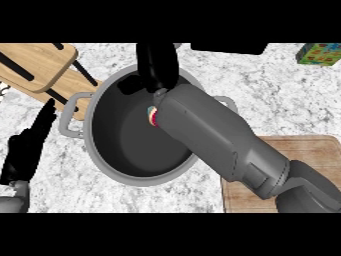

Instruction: Pick the cupcake from the cutting board and place it in the pot

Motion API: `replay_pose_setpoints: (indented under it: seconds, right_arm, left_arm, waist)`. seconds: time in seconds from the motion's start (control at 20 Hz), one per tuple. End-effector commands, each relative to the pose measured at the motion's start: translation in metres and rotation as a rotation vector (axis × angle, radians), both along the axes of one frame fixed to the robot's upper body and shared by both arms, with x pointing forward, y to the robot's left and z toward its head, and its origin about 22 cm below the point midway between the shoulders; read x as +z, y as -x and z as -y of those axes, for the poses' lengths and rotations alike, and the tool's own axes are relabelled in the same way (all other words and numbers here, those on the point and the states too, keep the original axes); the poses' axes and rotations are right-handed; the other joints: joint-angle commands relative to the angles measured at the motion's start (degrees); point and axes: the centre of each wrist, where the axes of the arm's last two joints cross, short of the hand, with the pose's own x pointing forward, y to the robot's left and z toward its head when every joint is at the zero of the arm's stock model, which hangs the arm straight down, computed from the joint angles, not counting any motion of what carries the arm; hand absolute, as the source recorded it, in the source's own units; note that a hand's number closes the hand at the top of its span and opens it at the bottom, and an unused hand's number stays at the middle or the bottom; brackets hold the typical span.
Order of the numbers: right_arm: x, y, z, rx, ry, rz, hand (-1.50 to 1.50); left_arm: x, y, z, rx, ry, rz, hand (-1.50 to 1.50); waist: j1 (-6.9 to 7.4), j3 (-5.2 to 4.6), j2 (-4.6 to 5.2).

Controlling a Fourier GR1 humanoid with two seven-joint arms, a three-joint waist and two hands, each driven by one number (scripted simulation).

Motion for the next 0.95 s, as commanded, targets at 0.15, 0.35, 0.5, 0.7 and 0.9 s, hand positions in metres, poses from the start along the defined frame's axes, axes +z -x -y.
replay_pose_setpoints:
  seconds: [0.15,0.35,0.5,0.7,0.9]
  right_arm:
    - [0.006,0.017,-0.001,0.018,-0.347,0.123,-1.5]
    - [0.013,0.014,0.007,0.09,-0.426,0.018,-1.5]
    - [-0.009,0.035,0.005,0.145,-0.441,-0.039,-1.5]
    - [-0.009,0.033,0.035,0.191,-0.489,-0.031,-1.5]
    - [-0.038,0.06,0.061,0.182,-0.506,-0.023,-1.5]
  left_arm:
    - [-0.006,-0.002,-0.001,0.017,0.002,-0.013,0.0]
    - [-0.005,0.02,-0.024,0.053,-0.008,-0.024,0.0]
    - [0.01,0.011,-0.03,0.055,0.0,-0.023,0.0]
    - [-0.006,0.017,-0.032,0.088,-0.009,-0.027,0.0]
    - [-0.01,0.024,-0.028,0.106,-0.007,-0.019,0.0]
  waist:
    - [-0.77,-0.01,-0.22]
    - [-3.05,0.01,-1.0]
    - [-3.8,0.0,-1.24]
    - [-5.59,0.01,-1.51]
    - [-5.9,0.01,-1.6]
